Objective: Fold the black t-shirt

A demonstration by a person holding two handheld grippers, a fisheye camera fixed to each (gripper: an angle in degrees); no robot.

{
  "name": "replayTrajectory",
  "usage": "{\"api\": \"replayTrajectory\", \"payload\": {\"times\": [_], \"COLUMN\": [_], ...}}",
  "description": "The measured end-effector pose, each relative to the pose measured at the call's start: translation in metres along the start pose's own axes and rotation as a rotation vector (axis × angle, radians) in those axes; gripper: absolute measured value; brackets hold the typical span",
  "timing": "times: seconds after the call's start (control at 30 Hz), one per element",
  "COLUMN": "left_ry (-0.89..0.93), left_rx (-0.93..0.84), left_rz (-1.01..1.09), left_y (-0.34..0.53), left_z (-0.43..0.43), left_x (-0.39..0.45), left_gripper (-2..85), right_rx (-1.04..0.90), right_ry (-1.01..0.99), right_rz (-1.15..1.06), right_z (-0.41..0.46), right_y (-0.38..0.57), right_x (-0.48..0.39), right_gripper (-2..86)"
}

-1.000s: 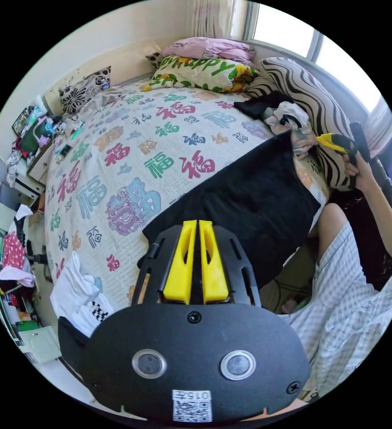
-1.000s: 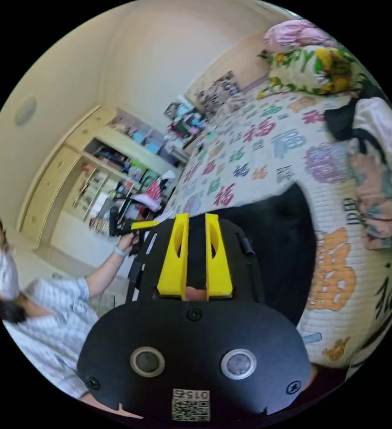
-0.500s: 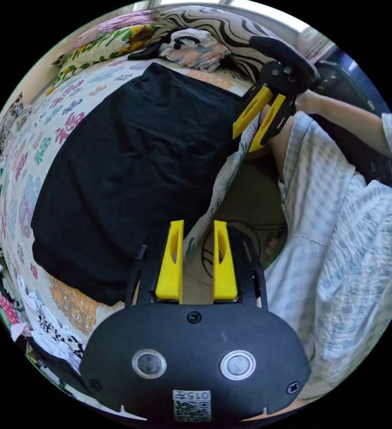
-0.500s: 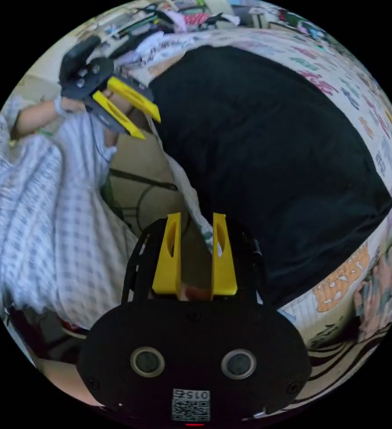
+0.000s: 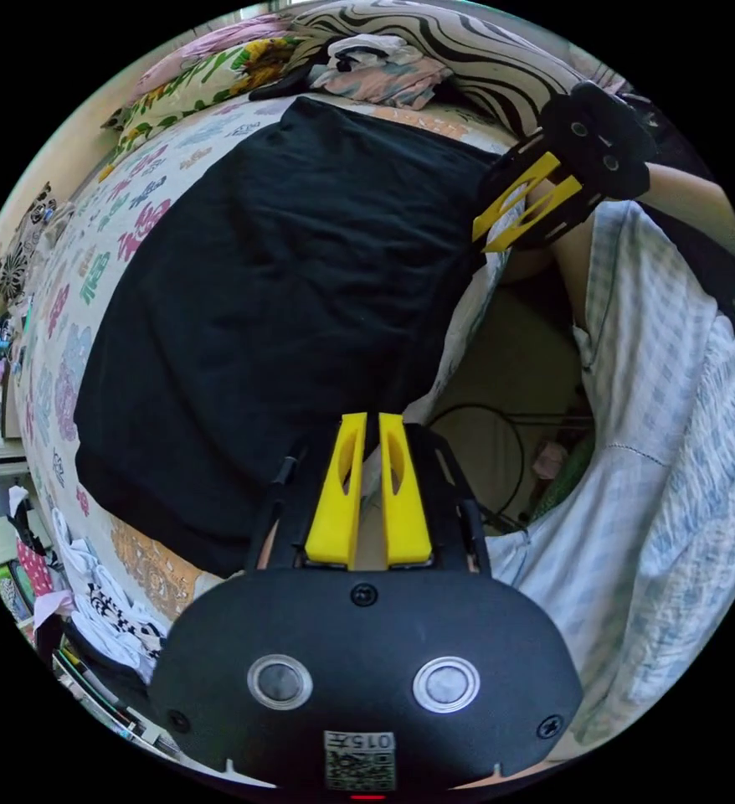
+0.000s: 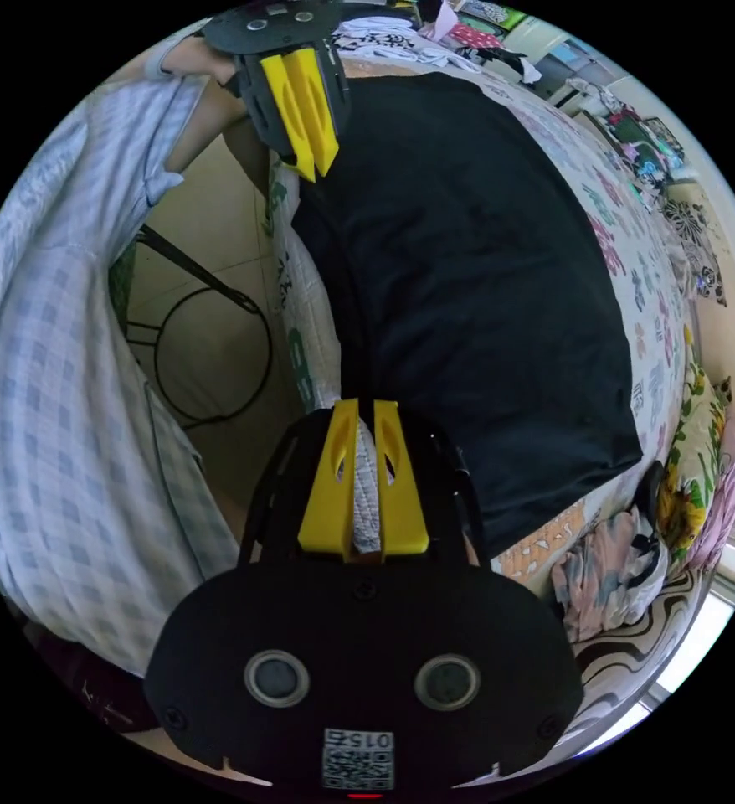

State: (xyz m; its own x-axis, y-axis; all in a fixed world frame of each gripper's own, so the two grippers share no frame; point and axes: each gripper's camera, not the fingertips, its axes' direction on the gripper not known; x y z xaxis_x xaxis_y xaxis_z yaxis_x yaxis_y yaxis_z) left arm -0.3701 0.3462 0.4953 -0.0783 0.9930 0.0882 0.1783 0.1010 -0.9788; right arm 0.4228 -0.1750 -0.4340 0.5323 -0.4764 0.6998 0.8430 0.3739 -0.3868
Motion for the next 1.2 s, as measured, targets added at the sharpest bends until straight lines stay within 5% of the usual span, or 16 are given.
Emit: {"api": "replayTrajectory", "payload": {"times": [0.63, 0.93, 1.07, 1.2], "left_ry": [-0.114, 0.009, -0.176, -0.495], "left_rx": [0.032, 0.075, 0.242, 0.39], "left_rz": [0.089, 0.008, 0.01, -0.137], "left_y": [0.014, 0.03, 0.006, -0.063], "left_z": [0.015, -0.035, -0.142, -0.242], "left_x": [-0.014, -0.076, -0.165, -0.299], "left_gripper": [6.0, 0.9, 0.8, 1.3], "right_rx": [0.014, 0.08, 0.125, 0.264], "right_ry": [0.196, -0.054, 0.131, 0.366], "right_rz": [0.053, 0.172, 0.17, 0.353], "right_z": [-0.013, -0.068, -0.135, -0.234], "right_y": [0.017, 0.051, 0.059, 0.028], "right_x": [-0.03, 0.031, 0.097, 0.264], "right_gripper": [5.4, 1.4, 0.8, 2.1]}}
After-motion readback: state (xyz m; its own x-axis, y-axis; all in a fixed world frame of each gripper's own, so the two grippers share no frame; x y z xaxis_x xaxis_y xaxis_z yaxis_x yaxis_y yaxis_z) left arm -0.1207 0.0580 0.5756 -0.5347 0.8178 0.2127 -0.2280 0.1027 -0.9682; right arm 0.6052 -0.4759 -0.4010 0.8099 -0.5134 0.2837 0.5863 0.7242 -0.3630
